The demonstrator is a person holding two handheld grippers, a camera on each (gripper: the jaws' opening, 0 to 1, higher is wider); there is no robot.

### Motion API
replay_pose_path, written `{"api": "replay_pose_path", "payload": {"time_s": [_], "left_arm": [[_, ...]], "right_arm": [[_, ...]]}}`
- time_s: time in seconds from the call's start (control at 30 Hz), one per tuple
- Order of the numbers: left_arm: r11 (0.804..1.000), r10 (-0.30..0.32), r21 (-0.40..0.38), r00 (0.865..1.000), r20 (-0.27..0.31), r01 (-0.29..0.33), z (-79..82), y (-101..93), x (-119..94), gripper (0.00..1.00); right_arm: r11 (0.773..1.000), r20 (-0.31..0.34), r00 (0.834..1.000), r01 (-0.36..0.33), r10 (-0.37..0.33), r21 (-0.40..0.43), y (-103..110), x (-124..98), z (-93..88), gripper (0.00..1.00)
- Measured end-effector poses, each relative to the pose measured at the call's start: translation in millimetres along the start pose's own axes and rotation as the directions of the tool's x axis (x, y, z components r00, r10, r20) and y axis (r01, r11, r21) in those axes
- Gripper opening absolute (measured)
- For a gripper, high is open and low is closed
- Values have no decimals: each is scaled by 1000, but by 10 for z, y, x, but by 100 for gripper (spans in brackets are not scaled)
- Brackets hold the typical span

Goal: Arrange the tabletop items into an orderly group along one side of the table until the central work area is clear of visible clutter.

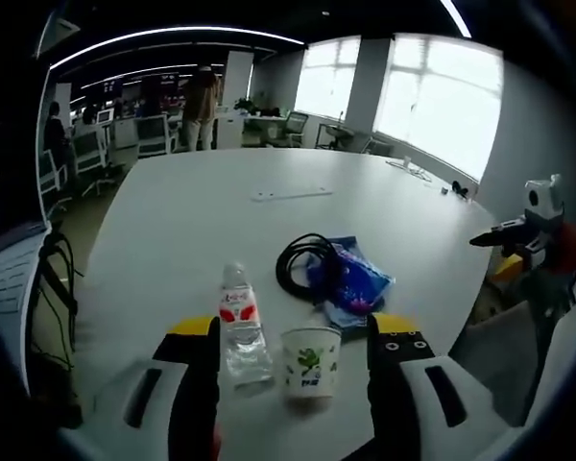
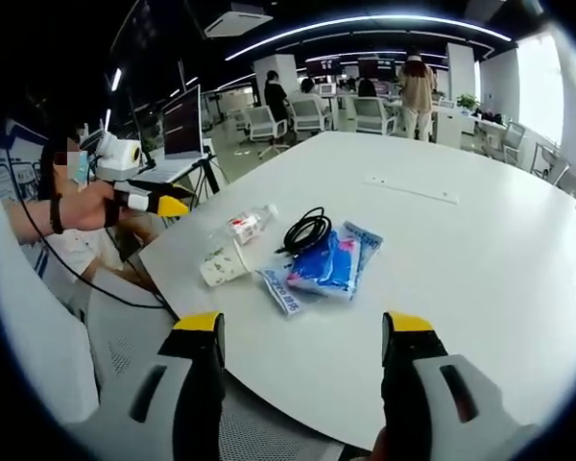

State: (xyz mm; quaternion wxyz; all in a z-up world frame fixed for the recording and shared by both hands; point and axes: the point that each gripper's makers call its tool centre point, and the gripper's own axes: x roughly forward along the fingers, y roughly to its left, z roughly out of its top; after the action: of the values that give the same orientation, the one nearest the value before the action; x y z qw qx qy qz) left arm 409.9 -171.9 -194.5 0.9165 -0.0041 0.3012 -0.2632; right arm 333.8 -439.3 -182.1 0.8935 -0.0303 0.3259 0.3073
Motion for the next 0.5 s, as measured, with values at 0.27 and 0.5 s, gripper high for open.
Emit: {"api": "replay_pose_path", "payload": {"time_s": [0.27,0.5], "left_arm": [[1000,-10,-1,999,-36,10,-101,51,167,61],[1000,-20,16,997,-78,21,-176,58,319,61]], "right_arm": [[1000,-24,1000,2,-1,8,-7,-32,-121,66],[1000,-35,999,6,-6,18,-30,-40,-162,66]]}}
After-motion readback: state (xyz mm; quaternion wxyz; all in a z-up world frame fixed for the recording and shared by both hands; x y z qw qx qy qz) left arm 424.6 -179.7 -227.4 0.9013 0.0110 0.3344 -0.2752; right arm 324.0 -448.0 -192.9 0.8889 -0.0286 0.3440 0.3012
